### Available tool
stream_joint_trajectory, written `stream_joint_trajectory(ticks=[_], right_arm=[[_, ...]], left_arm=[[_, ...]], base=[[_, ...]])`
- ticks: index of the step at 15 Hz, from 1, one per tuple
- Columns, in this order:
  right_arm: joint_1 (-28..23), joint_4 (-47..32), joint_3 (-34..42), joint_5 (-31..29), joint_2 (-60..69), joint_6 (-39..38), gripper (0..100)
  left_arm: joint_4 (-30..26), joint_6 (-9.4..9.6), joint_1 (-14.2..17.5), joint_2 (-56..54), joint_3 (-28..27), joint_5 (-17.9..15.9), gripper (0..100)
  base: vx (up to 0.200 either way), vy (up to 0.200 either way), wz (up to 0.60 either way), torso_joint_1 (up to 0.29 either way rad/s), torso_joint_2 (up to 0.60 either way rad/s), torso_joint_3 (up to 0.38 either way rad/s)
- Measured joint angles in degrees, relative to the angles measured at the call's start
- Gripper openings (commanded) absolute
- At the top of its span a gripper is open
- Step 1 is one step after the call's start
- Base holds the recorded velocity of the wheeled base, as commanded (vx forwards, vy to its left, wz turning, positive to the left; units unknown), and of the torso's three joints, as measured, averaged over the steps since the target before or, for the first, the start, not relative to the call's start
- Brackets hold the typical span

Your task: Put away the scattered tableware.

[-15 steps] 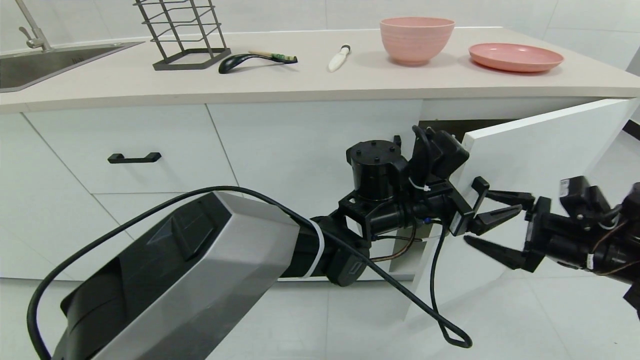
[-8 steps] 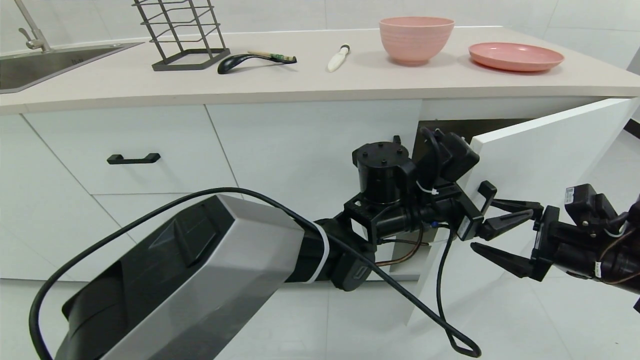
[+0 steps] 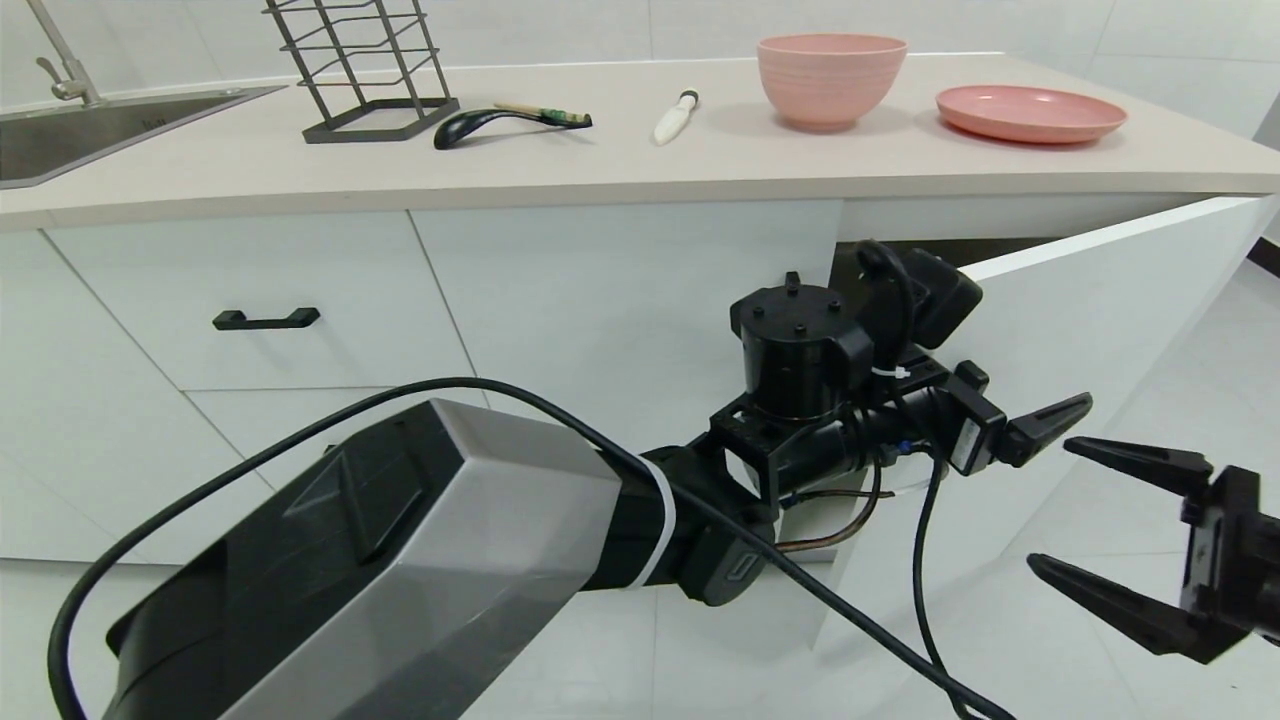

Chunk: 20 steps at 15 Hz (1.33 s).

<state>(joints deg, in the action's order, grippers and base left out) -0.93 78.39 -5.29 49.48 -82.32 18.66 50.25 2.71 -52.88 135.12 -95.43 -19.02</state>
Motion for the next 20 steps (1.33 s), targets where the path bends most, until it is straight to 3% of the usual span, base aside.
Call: stream_joint_trajectory(ticks=[5,9,20], right_arm=[[-0.6,-1.1,4.2,-3.1,20.2,-0.1,100],[-0.6,-1.1,1.5,-4.4,31.8,-0.1,100],[-0.6,-1.7,0.3,-6.9,37.2,-0.2,100]], left_arm=[[0.1,0.05,-2.5,0.6,0.5,0.9,100],[0.5,0.05,-4.8,0.8,2.8,1.7,100],[2.0,0.09,-8.4,3.1,3.8,1.7,100]], base=[[0.0,0.0,0.0,0.0,0.0,0.0],[0.0,0.0,0.0,0.0,0.0,0.0],[0.0,0.0,0.0,0.0,0.0,0.0]])
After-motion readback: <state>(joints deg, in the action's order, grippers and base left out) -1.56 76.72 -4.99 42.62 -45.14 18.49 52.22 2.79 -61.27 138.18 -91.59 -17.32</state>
